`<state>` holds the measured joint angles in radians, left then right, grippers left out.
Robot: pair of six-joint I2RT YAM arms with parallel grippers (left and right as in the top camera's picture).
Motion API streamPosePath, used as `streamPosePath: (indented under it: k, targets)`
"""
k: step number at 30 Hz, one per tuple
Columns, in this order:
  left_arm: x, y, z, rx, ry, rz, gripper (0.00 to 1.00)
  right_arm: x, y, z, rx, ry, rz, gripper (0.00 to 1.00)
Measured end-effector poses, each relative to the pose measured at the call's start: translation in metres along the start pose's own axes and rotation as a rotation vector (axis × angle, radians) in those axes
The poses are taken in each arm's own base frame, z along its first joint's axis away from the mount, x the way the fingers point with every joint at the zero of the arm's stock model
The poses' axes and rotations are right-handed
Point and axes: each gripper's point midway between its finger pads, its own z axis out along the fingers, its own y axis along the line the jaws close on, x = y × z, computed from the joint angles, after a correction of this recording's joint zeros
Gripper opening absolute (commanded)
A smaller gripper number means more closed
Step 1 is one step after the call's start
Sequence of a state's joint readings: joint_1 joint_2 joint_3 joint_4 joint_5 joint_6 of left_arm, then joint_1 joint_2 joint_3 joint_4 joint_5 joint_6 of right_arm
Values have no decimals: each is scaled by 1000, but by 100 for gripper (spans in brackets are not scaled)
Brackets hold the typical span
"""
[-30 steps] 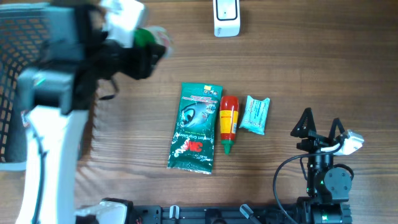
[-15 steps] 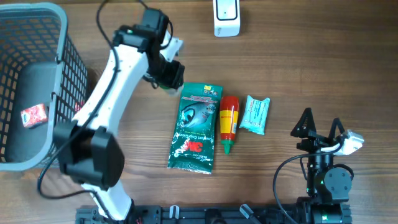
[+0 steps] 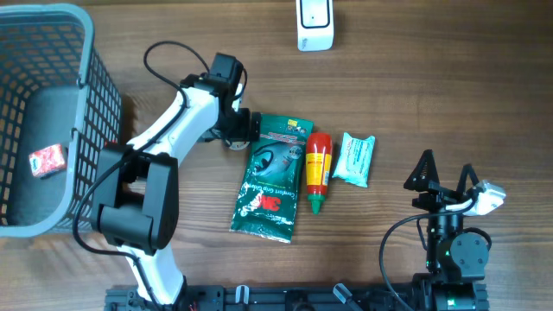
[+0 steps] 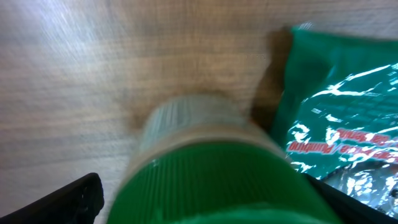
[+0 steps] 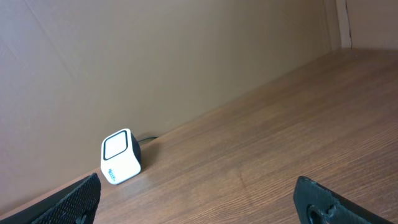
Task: Scan the item barcode
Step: 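Lift the green-lidded jar out and place it beside the snack bag, then release the jar and move the left gripper back toward the basket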
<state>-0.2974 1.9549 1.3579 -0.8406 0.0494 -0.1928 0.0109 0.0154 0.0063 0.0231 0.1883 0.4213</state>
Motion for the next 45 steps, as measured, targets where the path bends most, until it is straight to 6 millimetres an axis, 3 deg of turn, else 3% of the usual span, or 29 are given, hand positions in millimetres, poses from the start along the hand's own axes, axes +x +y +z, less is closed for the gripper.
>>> streamPosePath:
  k: [4, 10, 13, 14, 16, 18, 20, 21, 22, 25, 28, 30, 32, 35, 38, 39, 42, 43, 45]
  targets:
    - [-1, -15, 3, 32, -14, -24, 100, 0, 0, 0, 0, 0, 0, 100]
    - [12, -31, 0, 113, 51, -17, 100, 0, 0, 0, 0, 0, 0, 100]
    - [11, -33, -31, 121, 78, -21, 100, 0, 0, 0, 0, 0, 0, 100]
    - [4, -35, -54, 128, 57, -23, 100, 0, 0, 0, 0, 0, 0, 100]
    - [-35, -39, -140, 178, -141, -23, 100, 0, 0, 0, 1, 0, 0, 99]
    - [-52, -31, -230, 221, -351, -34, 100, 0, 0, 0, 0, 0, 0, 100]
    - [-52, -17, -307, 249, -551, -48, 100, 0, 0, 0, 0, 0, 0, 100]
    - [-49, -13, -323, 248, -592, -51, 100, 0, 0, 0, 0, 0, 0, 100]
    - [-31, 4, -370, 221, -725, -64, 100, 0, 0, 0, 0, 0, 0, 100]
    - [-21, 44, -407, 92, -867, -172, 100, 0, 0, 0, 1, 0, 0, 100]
    - [-14, 121, -423, -104, -950, -460, 100, 0, 0, 0, 0, 0, 0, 100]
    - [-1, 177, -427, -213, -967, -685, 100, 0, 0, 0, 0, 0, 0, 100]
    - [24, 236, -424, -320, -955, -933, 100, 0, 0, 0, 0, 0, 0, 100]
    - [57, 294, -402, -421, -855, -1157, 100, 0, 0, 0, 0, 0, 0, 100]
    - [70, 334, -344, -478, -626, -1230, 100, 0, 0, 0, 0, 0, 0, 99]
    - [68, 345, -313, -489, -513, -1197, 100, 0, 0, 0, 0, 0, 0, 100]
    - [64, 360, -235, -488, -244, -1072, 100, 0, 0, 0, 0, 0, 0, 100]
    - [66, 363, -196, -475, -124, -1023, 100, 0, 0, 0, 0, 0, 0, 100]
    - [72, 366, -155, -459, 7, -982, 100, 0, 0, 0, 0, 0, 0, 100]
